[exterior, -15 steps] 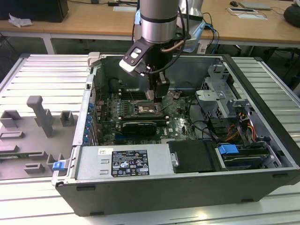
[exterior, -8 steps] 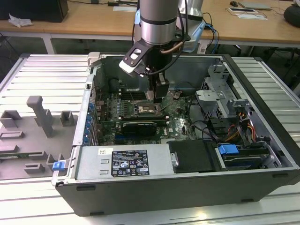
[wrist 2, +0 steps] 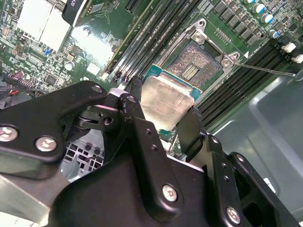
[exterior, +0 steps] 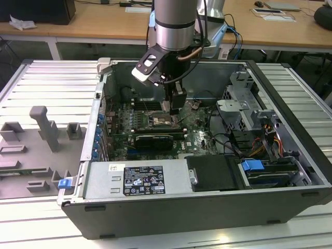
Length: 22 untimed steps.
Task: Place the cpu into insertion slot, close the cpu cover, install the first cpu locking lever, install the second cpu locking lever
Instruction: 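Place the cpu into insertion slot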
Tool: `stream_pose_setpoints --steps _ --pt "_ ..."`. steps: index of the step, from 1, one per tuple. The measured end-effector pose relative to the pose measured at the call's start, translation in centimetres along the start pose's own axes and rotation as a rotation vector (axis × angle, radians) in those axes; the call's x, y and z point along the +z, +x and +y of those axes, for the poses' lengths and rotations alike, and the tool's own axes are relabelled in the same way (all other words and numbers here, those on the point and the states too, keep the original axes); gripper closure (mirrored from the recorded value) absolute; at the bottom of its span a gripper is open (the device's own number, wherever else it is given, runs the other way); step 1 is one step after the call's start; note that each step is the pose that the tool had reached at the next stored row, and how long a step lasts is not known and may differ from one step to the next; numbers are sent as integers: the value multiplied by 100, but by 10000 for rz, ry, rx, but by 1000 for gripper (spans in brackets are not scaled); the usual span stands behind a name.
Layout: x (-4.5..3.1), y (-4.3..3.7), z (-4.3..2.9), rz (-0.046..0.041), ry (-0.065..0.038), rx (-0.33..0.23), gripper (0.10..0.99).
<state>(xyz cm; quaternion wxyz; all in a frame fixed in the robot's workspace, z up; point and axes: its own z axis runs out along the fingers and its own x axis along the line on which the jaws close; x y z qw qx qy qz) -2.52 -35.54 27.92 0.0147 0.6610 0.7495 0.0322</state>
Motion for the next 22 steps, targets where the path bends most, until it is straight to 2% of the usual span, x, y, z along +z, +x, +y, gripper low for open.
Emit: stream_pose_setpoints --steps 22 --pt "76 -2 -5 -11 -3 155 549"
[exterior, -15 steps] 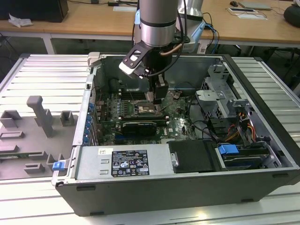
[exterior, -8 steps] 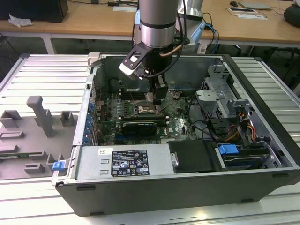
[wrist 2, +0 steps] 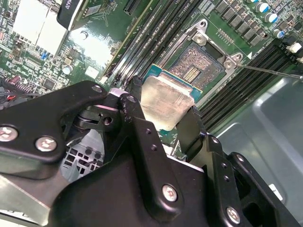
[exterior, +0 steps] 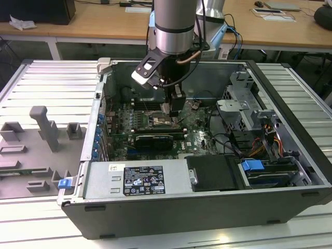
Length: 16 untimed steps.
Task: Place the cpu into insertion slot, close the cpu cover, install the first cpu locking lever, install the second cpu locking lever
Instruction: 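Place the cpu into insertion slot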
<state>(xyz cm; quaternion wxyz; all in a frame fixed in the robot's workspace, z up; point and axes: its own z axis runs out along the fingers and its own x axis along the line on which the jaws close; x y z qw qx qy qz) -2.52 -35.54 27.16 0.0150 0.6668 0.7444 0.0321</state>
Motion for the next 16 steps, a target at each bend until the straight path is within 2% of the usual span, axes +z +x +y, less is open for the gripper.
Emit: stream_pose_setpoints --steps 11,16 --pt "14 0 -1 -9 -4 159 549" --pt "64 4 -5 -14 6 210 549"
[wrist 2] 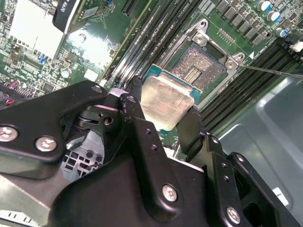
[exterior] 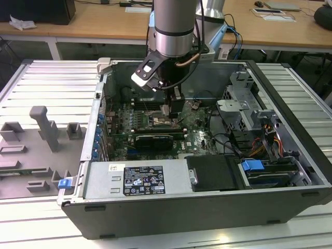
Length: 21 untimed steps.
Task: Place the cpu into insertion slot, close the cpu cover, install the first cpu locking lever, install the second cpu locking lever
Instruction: 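Place the cpu into insertion slot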
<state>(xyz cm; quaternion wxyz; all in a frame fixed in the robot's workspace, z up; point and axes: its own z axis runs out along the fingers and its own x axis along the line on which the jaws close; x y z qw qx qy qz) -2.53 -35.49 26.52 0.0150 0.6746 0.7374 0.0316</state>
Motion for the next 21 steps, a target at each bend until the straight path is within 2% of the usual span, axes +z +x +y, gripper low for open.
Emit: stream_pose_setpoints --steps 6,11,13,16,21 --pt "62 11 -20 -30 -9 442 549" --pt "98 42 -117 -34 -9 494 549" --pt "107 45 -117 -43 -13 649 549" --pt "122 45 -119 -81 -23 1192 549" --pt "154 48 -124 -86 -26 1274 549"
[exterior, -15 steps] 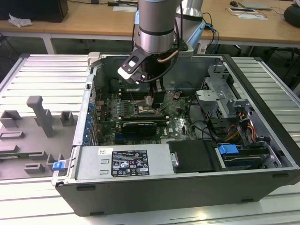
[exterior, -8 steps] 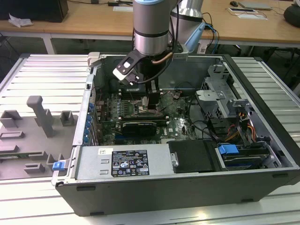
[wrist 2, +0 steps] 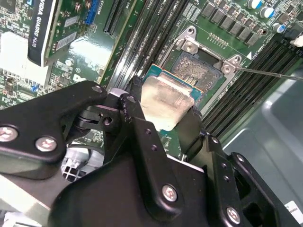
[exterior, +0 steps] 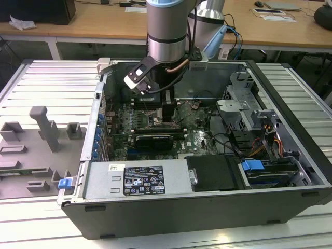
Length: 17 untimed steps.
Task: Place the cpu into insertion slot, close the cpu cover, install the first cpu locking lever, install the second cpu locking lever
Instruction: 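Place the cpu into insertion slot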
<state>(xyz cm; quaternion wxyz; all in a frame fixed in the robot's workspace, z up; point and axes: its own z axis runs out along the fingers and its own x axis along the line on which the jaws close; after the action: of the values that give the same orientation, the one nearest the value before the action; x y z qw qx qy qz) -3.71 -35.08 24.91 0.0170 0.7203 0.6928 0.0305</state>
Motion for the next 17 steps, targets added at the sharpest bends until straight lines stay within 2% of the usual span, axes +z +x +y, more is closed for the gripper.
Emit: stream_pose_setpoints --steps 2,4,8,9,17 --pt "33 20 -4 -1 0 0 549" --pt "71 90 -9 1 9 -21 549" --pt "115 118 -22 28 17 -392 549" --pt "139 148 -32 32 16 -407 549" --pt "247 224 -68 33 16 -407 549"
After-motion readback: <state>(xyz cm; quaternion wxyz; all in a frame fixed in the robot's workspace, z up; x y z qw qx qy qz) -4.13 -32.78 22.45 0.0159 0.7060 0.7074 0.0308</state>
